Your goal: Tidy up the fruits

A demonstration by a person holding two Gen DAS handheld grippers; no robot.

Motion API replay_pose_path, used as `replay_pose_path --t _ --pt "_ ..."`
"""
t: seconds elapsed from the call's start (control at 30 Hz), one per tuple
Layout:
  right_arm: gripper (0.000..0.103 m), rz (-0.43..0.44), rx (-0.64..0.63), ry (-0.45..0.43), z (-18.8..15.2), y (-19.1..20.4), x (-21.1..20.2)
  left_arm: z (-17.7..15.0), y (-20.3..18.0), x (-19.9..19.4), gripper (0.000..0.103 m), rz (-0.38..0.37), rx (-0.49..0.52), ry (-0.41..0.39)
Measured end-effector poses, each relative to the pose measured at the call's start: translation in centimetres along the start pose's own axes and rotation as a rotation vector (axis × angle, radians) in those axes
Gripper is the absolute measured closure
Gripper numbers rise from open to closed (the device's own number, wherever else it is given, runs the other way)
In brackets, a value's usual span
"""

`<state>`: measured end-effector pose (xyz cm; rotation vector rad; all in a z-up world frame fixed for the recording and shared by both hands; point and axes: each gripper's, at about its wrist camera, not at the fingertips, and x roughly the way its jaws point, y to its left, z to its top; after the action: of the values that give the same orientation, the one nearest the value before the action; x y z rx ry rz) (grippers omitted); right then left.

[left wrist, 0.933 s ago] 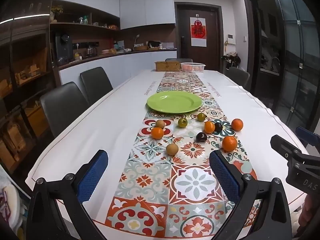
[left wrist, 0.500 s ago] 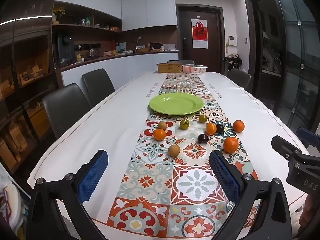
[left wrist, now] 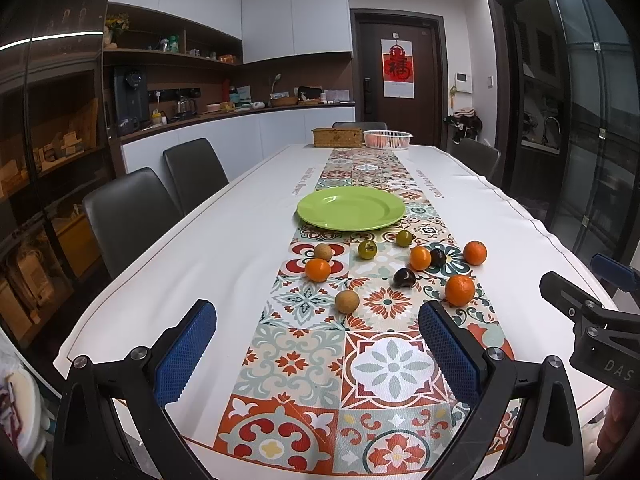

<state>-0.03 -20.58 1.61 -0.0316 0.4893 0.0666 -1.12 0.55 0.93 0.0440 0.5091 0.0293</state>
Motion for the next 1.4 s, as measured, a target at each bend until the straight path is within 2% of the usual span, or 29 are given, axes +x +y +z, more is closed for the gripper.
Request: replay_pose_path --t 1.4 --pt "0.011 0.003 -0.021 -0.007 0.06 0.34 0.0 0.02 -0.23 0.09 0.0 0.001 0.002 -0.007"
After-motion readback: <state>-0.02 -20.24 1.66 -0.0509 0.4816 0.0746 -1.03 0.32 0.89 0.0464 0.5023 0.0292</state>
